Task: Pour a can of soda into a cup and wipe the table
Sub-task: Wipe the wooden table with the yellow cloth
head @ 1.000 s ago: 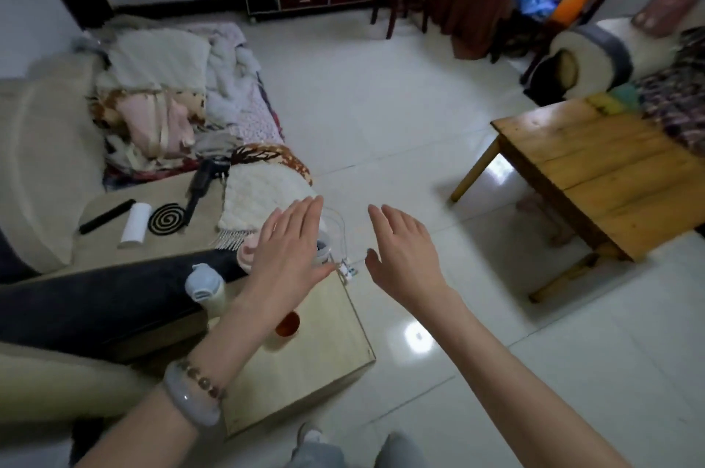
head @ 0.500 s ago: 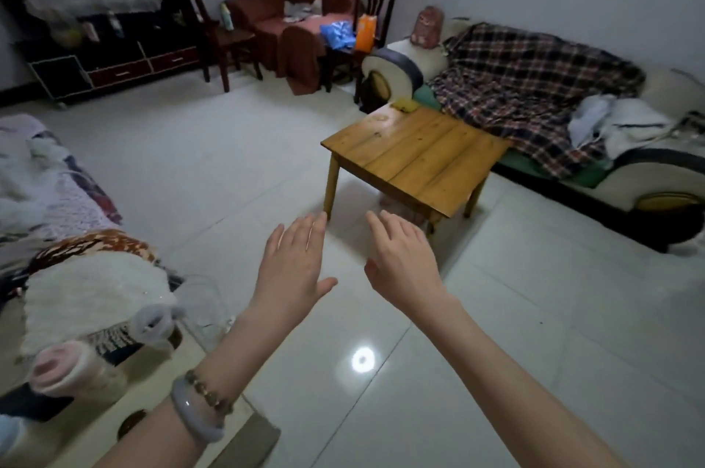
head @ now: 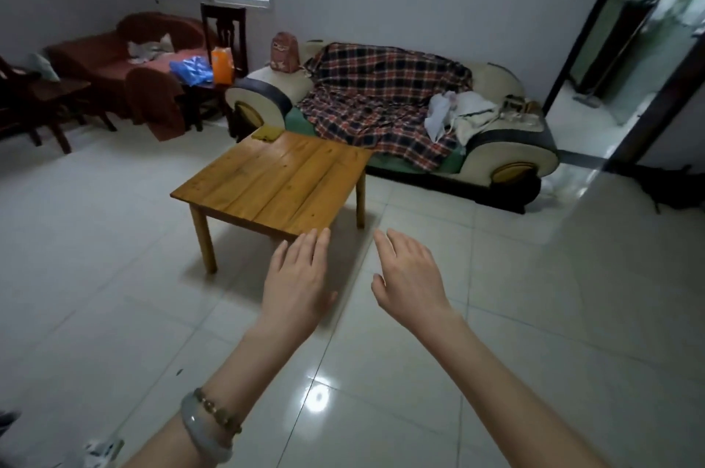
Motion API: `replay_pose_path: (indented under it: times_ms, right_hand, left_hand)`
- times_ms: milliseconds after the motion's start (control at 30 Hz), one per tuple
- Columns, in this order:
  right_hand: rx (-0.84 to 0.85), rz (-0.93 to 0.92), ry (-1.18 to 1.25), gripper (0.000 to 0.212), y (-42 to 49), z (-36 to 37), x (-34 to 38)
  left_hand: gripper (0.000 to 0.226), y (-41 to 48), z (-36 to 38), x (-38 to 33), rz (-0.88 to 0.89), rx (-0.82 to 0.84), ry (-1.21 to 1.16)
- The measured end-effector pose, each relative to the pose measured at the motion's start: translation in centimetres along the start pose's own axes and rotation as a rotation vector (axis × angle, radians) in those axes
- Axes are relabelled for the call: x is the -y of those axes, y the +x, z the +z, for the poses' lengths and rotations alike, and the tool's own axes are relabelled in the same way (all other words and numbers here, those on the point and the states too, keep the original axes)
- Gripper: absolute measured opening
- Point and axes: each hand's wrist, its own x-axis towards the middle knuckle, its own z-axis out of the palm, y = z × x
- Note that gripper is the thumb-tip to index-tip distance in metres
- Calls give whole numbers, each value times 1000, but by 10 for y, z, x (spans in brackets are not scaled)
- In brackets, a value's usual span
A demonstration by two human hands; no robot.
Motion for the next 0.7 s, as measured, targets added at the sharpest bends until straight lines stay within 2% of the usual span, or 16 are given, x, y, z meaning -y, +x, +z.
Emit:
replay_pose_path:
  times_ms: [300, 433, 700]
  right_hand:
    - [-5, 137, -36, 61, 57, 23, -104]
    - [40, 153, -40, 59, 111, 38, -155]
    - [24, 180, -55, 58, 240, 63, -246]
  left_hand:
    - [97, 125, 56, -54, 126, 53, 27]
    - [102, 198, 89, -69, 156, 42, 16]
    - [103, 355, 118, -82, 217, 29, 57]
